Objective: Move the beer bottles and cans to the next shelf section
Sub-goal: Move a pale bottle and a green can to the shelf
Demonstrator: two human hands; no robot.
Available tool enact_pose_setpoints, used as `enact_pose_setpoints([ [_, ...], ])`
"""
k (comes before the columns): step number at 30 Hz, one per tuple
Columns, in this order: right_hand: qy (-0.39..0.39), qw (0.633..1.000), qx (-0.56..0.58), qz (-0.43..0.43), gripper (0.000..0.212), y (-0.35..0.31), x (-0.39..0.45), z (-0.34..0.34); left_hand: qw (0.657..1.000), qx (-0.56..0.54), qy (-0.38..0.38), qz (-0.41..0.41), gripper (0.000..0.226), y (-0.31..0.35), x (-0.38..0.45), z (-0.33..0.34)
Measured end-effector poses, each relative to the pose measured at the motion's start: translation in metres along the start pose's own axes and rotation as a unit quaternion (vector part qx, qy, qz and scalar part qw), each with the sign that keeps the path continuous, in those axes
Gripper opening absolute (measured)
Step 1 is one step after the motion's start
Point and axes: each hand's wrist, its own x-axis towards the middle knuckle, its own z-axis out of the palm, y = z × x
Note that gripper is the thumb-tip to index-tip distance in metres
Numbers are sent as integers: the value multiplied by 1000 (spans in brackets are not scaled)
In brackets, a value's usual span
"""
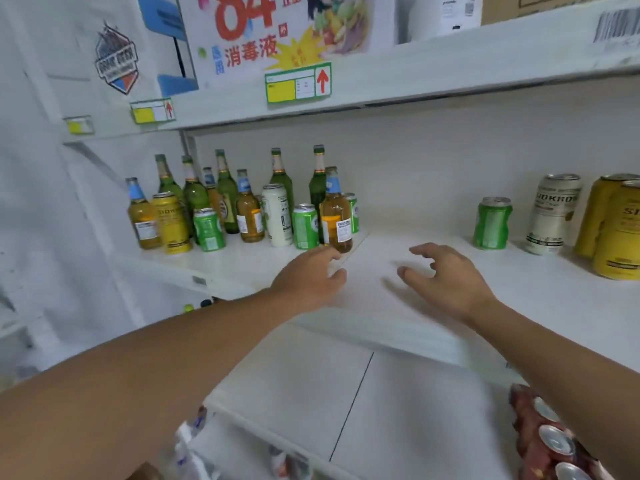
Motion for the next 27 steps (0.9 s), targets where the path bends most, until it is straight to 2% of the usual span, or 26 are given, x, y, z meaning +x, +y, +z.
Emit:
enact_pose_setpoints([
  [9,-42,998,25,-42,61,-48,-18,21,996,53,14,-67,49,-36,-65,-52],
  [14,-53,996,37,-59,62,-79,-13,32,995,36,34,-87,48,-62,-71,-72],
  [22,-67,997,13,-44,60,-114,22,81,996,-6,31,-82,49,-133,-35,-70],
  [27,-28,1000,-7,-3,40,-134,60,108,997,-51,33,-39,50,-183,11,-60],
])
